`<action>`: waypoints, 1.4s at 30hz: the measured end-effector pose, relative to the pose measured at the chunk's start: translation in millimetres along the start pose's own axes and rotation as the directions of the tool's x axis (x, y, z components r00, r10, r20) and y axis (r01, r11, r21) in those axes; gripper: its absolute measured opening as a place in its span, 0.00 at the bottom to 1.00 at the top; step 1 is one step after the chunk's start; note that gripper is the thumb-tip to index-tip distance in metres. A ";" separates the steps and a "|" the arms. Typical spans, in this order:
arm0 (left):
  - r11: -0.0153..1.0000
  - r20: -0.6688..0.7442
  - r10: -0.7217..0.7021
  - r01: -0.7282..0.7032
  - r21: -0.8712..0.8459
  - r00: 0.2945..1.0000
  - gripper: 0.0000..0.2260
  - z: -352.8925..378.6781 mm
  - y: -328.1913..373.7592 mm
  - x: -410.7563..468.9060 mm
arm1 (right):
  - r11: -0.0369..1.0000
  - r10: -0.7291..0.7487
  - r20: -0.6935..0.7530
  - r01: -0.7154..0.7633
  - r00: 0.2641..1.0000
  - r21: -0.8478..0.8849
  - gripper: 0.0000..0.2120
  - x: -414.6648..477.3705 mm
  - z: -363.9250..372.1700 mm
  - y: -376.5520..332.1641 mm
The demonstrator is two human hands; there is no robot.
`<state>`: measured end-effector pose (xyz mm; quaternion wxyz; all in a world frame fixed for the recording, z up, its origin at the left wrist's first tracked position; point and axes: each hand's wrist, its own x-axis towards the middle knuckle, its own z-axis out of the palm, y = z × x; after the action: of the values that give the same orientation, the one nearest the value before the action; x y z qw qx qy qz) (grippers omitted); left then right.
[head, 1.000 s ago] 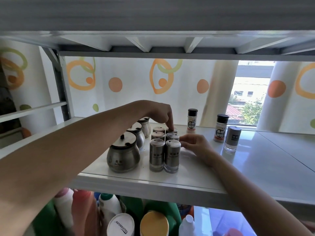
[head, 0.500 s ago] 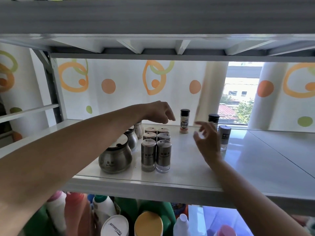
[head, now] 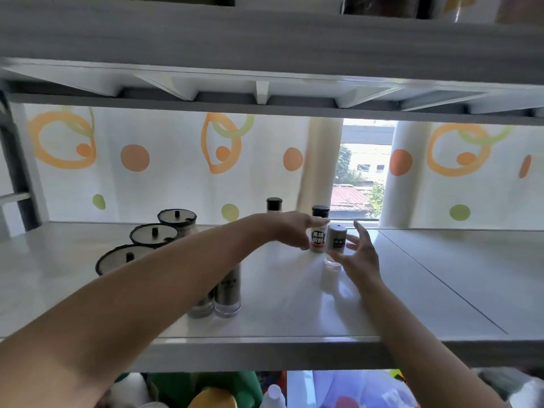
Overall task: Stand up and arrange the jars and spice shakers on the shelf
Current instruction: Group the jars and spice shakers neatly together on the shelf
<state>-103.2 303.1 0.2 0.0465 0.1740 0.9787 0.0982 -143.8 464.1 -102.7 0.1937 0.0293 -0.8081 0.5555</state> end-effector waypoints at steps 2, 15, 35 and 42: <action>0.999 0.006 0.023 -0.024 0.023 1.000 0.34 3.4 7.1 6.0 | 1.000 0.006 0.009 -0.006 1.000 0.012 0.39 0.3 -0.7 -0.4; 0.993 0.057 -0.014 0.007 0.115 0.998 0.27 -15.2 23.5 4.9 | 0.982 -0.118 0.073 0.127 0.990 -0.142 0.25 -12.7 2.8 -14.1; 0.968 0.031 -0.219 0.213 0.133 0.975 0.29 -37.7 -69.0 -47.0 | 0.974 -0.199 0.235 0.219 0.952 -0.062 0.23 -24.2 105.7 -59.1; 0.959 0.002 -0.271 0.269 0.088 0.963 0.30 -43.1 -100.3 -60.5 | 0.977 -0.214 0.339 0.202 0.916 0.072 0.17 -26.3 132.2 -75.4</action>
<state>-85.3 182.1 24.9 0.0587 0.0414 0.9963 0.0468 -136.8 310.8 -85.6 0.1067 0.2152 -0.8119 0.5322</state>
